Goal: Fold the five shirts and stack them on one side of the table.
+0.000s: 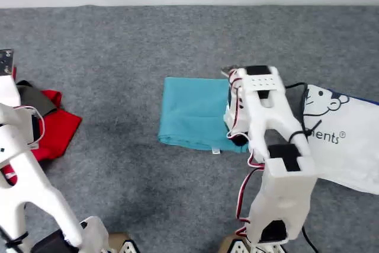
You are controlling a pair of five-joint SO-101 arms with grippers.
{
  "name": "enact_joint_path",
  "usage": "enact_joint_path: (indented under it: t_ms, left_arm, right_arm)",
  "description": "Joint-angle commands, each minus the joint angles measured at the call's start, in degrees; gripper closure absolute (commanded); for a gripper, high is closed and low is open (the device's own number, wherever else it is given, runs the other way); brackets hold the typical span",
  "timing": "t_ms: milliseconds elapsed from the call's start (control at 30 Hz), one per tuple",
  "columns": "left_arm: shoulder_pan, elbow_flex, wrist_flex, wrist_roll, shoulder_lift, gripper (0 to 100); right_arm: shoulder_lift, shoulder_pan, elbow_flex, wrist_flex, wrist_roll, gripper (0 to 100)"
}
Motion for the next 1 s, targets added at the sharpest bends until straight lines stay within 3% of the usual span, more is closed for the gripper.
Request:
enact_joint_path:
  t_ms: [0,200,467,967]
  left_arm:
    - [-0.1,-0.4,-0.8,-0.4,-2.2,100]
    - [-0.1,-0.4,-0.8,-0.4,-2.2,100]
    - [-0.1,-0.4,-0.8,-0.4,-2.2,100]
    - [-0.1,-0.2,-1.0,-0.4,-1.9,100]
  right_arm:
    - [-5.7,-1.5,-4.4,2.2,0.4,98.8]
    - [-7.8,-5.9,-15.2,4.3,-0.8,97.4]
    - [1.7,-3.8,-23.6,-2.1,-15.9,67.1]
    - [22.5,-4.1,-34.7,-4.7,-22.6,66.0]
